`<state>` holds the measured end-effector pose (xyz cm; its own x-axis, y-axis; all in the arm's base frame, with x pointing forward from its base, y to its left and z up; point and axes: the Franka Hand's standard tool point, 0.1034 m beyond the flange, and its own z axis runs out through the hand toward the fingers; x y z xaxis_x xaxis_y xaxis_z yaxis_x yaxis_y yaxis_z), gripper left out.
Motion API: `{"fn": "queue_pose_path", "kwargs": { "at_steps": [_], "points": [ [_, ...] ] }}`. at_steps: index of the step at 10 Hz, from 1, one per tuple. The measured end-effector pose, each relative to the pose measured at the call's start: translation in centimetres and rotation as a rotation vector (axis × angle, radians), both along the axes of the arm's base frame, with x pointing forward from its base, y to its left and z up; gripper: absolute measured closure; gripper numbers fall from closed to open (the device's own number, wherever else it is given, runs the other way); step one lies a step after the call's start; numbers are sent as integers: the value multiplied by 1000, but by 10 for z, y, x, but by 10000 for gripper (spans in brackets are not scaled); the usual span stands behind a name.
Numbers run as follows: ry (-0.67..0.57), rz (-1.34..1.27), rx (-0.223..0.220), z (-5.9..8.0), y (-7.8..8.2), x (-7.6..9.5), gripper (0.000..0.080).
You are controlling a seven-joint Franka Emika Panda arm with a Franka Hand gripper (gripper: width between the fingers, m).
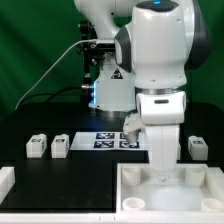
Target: Assemble one leg
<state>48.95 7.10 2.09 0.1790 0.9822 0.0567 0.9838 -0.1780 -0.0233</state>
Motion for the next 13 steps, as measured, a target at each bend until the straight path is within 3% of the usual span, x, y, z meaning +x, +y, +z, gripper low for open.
{"fn": "queue_pose_path", "kwargs": {
  "at_steps": [1, 3, 5, 9, 10, 12, 13],
  "points": [
    [-1, -75, -4, 11, 5, -9, 150],
    [7, -425, -7, 29, 32, -31, 150],
    [19, -724, 4, 38, 60, -39, 150],
    [71, -1101, 23, 37, 67, -42, 150],
    [104, -1269, 21, 34, 75, -50, 150],
    [122, -1322, 4, 31, 94, -65, 150],
    [134, -1303, -12, 31, 93, -65, 150]
  ]
}}
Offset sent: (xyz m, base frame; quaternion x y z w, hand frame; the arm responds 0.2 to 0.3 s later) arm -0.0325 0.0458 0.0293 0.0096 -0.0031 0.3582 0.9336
